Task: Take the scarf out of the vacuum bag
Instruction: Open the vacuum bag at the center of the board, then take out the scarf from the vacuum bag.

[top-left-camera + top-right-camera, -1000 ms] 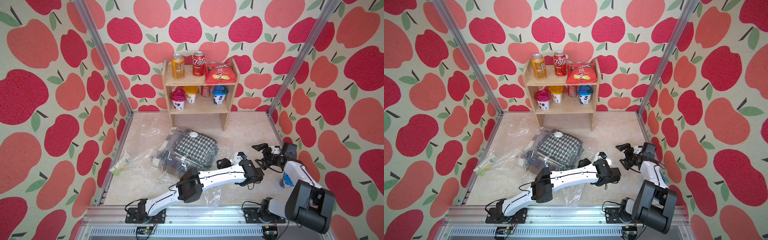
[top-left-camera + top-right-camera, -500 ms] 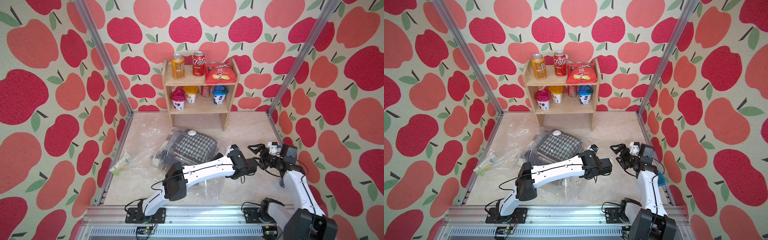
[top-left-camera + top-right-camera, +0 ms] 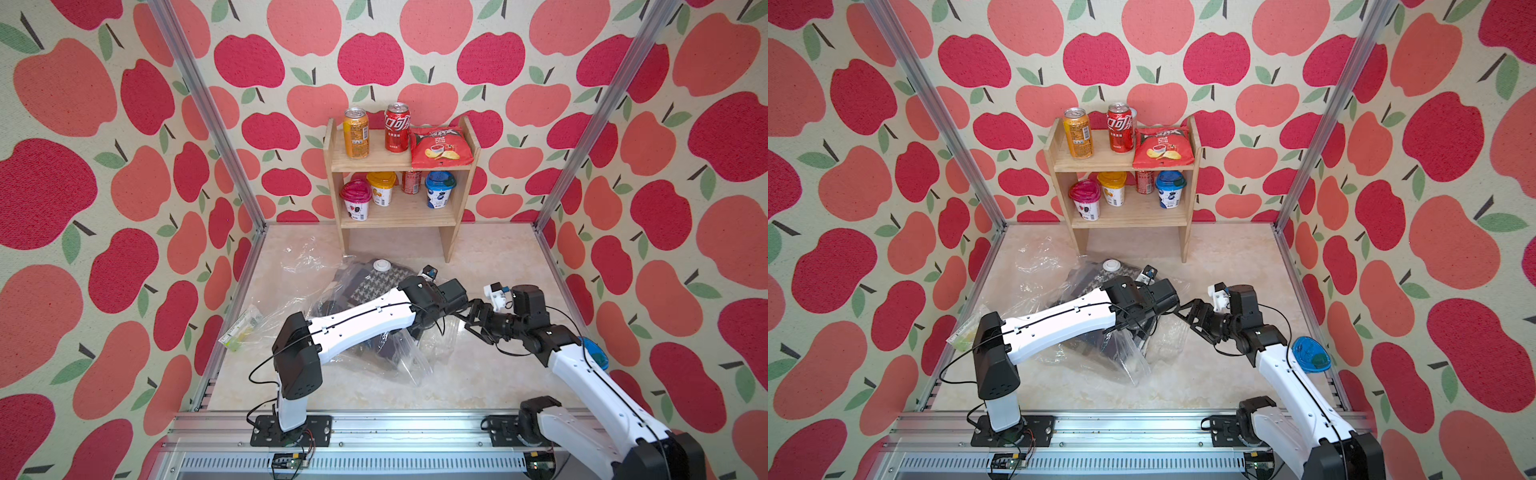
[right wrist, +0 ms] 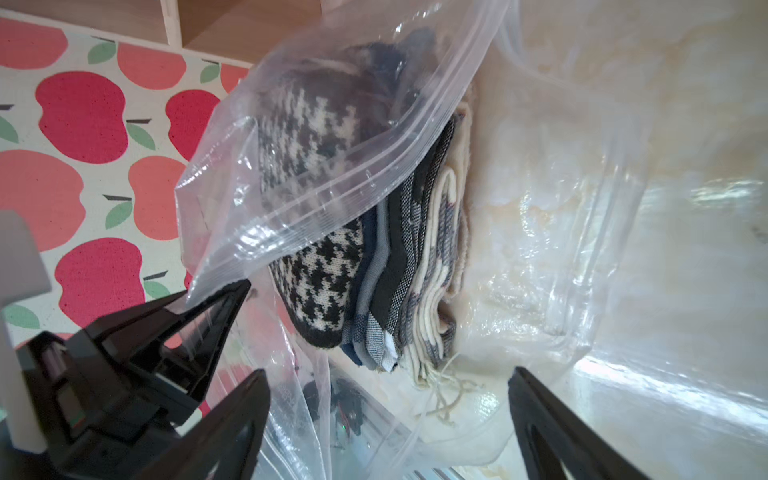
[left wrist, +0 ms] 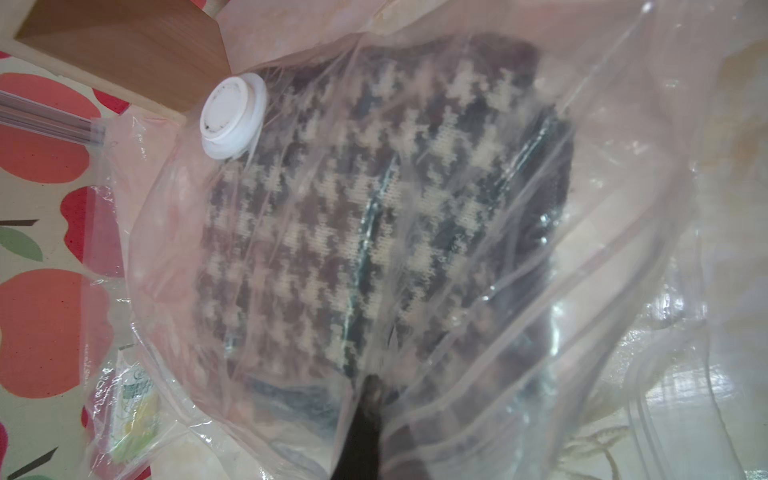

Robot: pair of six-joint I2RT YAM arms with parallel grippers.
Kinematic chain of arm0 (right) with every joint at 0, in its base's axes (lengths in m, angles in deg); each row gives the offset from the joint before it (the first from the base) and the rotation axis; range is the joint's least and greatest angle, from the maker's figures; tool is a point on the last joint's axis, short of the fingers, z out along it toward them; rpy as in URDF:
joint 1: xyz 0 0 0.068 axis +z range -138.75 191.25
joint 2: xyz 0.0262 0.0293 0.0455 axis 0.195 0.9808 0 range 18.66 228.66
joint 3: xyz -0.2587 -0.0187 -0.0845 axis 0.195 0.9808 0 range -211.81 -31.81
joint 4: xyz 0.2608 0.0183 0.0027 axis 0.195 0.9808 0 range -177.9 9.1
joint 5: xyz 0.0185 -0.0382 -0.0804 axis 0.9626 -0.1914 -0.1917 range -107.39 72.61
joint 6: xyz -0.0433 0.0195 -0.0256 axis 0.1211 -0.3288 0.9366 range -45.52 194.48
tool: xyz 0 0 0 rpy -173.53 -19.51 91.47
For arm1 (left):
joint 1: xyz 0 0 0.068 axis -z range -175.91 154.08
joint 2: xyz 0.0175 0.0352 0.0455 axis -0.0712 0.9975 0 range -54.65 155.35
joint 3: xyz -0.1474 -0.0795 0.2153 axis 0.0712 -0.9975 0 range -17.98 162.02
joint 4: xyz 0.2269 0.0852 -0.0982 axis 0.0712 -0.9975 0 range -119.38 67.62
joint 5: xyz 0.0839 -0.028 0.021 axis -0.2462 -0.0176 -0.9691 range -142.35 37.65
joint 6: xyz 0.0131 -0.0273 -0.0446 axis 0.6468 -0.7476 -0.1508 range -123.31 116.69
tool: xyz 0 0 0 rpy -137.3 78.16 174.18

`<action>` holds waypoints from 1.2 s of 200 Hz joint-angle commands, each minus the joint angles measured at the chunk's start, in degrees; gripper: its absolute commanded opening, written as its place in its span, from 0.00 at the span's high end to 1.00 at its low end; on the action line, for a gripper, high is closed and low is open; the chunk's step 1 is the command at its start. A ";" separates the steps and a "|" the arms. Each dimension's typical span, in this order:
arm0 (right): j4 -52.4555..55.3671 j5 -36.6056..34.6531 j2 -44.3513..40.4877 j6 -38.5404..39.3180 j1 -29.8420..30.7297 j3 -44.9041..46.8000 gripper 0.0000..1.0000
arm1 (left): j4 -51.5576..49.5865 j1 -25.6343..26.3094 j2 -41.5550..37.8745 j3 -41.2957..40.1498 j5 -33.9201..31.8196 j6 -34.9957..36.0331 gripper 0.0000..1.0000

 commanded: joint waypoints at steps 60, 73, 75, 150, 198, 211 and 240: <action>-12.59 -6.99 12.43 -4.32 14.52 -5.52 0.11 | 6.02 -3.92 -4.94 -5.78 5.45 3.51 1.00; -14.47 -6.70 15.13 -5.55 16.46 -7.06 0.11 | 6.20 -3.79 -5.63 -6.88 5.82 3.01 1.00; -14.83 -6.67 15.55 -5.77 16.69 -7.28 0.11 | 6.20 -3.83 -5.70 -7.08 5.79 2.93 1.00; -19.40 -7.56 24.61 -11.29 23.33 -11.90 0.13 | 7.52 -5.29 -11.60 -14.46 3.83 -2.69 1.00; -24.03 -8.82 25.10 -15.10 25.31 -10.05 0.15 | 9.98 -7.96 -15.04 -18.59 5.84 -3.54 1.00; -24.32 -9.02 25.43 -15.43 25.54 -10.20 0.15 | 9.88 -8.09 -15.13 -18.86 5.73 -3.63 1.00; -24.84 -8.20 27.40 -16.49 25.84 -10.72 0.18 | 10.32 -8.05 -15.78 -19.80 5.70 -4.09 1.00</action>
